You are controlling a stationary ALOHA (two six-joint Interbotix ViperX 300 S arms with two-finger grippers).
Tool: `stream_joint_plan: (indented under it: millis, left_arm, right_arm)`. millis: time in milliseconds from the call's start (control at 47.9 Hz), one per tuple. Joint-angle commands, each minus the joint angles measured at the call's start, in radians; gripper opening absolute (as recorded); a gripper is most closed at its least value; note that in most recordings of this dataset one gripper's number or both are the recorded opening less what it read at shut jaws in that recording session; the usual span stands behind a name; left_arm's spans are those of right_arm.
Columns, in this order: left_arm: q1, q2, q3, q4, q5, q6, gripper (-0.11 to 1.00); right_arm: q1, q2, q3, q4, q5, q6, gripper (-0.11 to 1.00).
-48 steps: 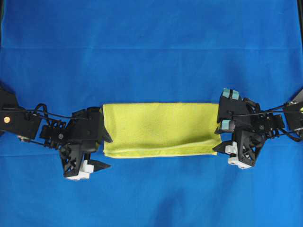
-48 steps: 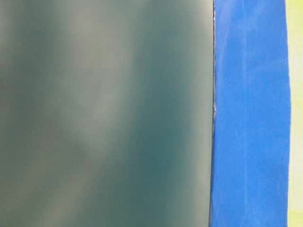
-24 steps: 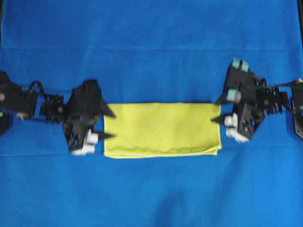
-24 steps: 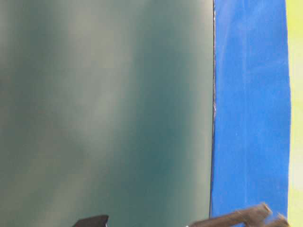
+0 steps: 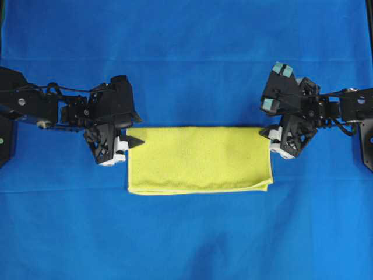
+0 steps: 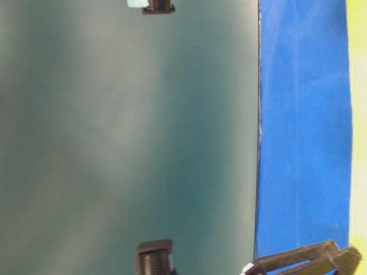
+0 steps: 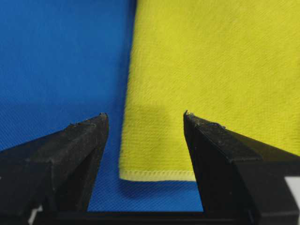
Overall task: Fold the yellow towel.
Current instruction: 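Pinch the left and right corners of the folded strip, then lift the strip and rotate it vertical, right gripper moving to top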
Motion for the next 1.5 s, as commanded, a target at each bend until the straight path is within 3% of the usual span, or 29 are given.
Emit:
stream_joint_plan:
  millis: [0, 397, 522, 606, 731, 773, 1107, 1483]
  left_arm:
    - [0.017, 0.006, -0.006, 0.000, -0.014, 0.002, 0.62]
    - [0.034, 0.043, 0.028, 0.000, -0.046, 0.000, 0.61]
    - [0.031, 0.044, 0.021, 0.000, -0.029, -0.012, 0.55]
    - [0.020, 0.044, 0.018, 0.000, 0.002, -0.011, 0.44]
    - [-0.002, 0.049, 0.009, 0.000, 0.035, -0.012, 0.12]
    - [-0.005, 0.049, 0.008, 0.000, 0.035, -0.012, 0.04]
    - [-0.011, 0.009, -0.020, 0.000, 0.077, -0.020, 0.02]
    - [-0.049, -0.262, -0.123, -0.002, 0.350, -0.021, 0.02]
  right_arm:
    - [-0.008, 0.018, -0.017, -0.003, -0.021, 0.002, 0.63]
    - [-0.008, 0.060, -0.020, 0.000, -0.032, 0.008, 0.63]
    - [-0.008, 0.060, -0.020, 0.000, -0.029, 0.008, 0.58]
    - [0.000, 0.060, -0.018, 0.000, -0.032, 0.005, 0.45]
    - [0.014, 0.054, -0.014, 0.000, -0.038, 0.002, 0.08]
    - [0.014, 0.054, -0.014, 0.000, -0.038, 0.002, 0.01]
    - [0.014, 0.017, -0.032, 0.006, -0.003, 0.009, 0.01]
    - [0.031, -0.252, -0.141, 0.006, 0.270, 0.009, 0.01]
